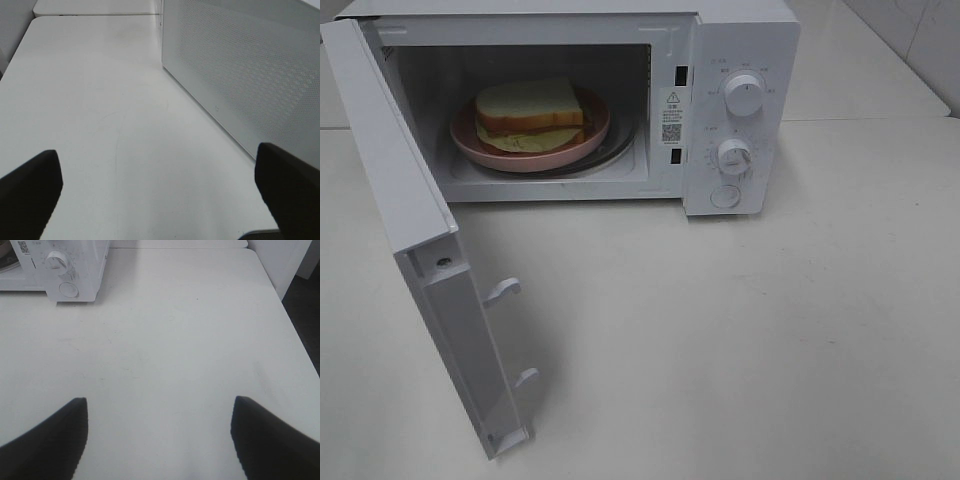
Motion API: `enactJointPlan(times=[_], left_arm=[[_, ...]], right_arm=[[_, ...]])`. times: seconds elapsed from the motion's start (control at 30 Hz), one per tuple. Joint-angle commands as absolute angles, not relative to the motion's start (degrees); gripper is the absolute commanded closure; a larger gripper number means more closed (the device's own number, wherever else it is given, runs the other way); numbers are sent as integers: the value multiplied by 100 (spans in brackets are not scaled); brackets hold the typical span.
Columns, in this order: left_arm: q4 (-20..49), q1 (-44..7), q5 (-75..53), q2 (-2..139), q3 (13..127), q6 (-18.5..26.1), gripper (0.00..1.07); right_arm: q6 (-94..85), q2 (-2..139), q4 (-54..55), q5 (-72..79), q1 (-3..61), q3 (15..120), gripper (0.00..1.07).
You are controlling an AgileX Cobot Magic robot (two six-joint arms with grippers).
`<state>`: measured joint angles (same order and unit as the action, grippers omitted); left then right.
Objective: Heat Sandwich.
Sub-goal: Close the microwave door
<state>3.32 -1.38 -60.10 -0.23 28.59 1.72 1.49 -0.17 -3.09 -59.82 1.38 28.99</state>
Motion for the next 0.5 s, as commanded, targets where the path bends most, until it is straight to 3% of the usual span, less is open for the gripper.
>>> enactJointPlan(times=[0.03, 0.37, 0.5], left_arm=[[327, -126, -5930, -138, 2842, 143, 3], [235, -126, -5644, 143, 3083, 126, 3], [115, -126, -5265, 573, 3083, 126, 11]], right_arm=[[183, -178, -281, -5930, 120, 2893, 31], [183, -178, -281, -5930, 120, 2893, 31], [183, -178, -281, -5930, 120, 2893, 31]])
